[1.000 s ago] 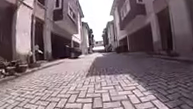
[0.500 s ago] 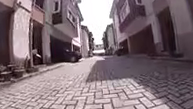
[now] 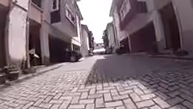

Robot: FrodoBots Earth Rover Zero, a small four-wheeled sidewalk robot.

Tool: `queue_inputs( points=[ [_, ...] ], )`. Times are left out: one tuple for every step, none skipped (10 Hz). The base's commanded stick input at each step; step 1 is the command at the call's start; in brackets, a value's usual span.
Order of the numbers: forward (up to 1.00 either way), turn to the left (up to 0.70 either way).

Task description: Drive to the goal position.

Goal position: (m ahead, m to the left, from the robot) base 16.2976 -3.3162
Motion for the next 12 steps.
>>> queue_inputs(
  points=[
    [0.50, 0.00],
    [0.50, 0.00],
    [0.50, 0.00],
    [0.50, 0.00],
    [0.50, 0.00],
    [0.50, 0.00],
    [0.50, 0.00],
    [0.50, 0.00],
    [0.50, 0.00],
    [0.50, 0.00],
    [0.50, 0.00],
    [0.50, 0.00]
  ],
)
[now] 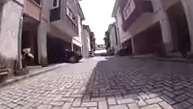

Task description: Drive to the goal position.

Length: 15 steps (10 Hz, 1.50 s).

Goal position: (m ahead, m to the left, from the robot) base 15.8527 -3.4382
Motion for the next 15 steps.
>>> queue_inputs(
  points=[
    [0.50, 0.00],
    [0.50, 0.00],
    [0.50, 0.00],
    [0.50, 0.00],
    [0.50, 0.00],
    [0.50, 0.00],
    [0.50, 0.00],
    [0.50, 0.00],
    [0.50, 0.00],
    [0.50, 0.00],
    [0.50, 0.00],
    [0.50, 0.00],
    [0.50, 0.00],
    [0.50, 0.00],
    [0.50, 0.00]
  ],
)
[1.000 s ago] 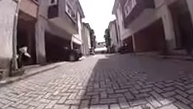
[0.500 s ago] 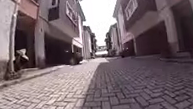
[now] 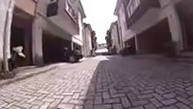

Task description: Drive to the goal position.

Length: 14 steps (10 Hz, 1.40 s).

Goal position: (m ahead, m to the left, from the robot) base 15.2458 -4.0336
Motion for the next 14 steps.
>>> queue_inputs(
  points=[
    [0.50, 0.00],
    [0.50, 0.00],
    [0.50, 0.00],
    [0.50, 0.00],
    [0.50, 0.00],
    [0.50, 0.00],
    [0.50, 0.00],
    [0.50, 0.00],
    [0.50, 0.00],
    [0.50, 0.00],
    [0.50, 0.00],
    [0.50, 0.00],
    [0.50, 0.00],
    [0.50, 0.00]
  ],
)
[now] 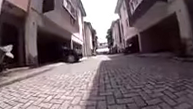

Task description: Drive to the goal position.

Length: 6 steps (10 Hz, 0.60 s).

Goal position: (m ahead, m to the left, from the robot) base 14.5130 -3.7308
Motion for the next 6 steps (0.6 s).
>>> queue_inputs(
  points=[
    [0.50, 0.00],
    [0.50, 0.00],
    [0.50, 0.00],
    [0.50, 0.00],
    [0.50, 0.00],
    [0.50, 0.00]
  ],
)
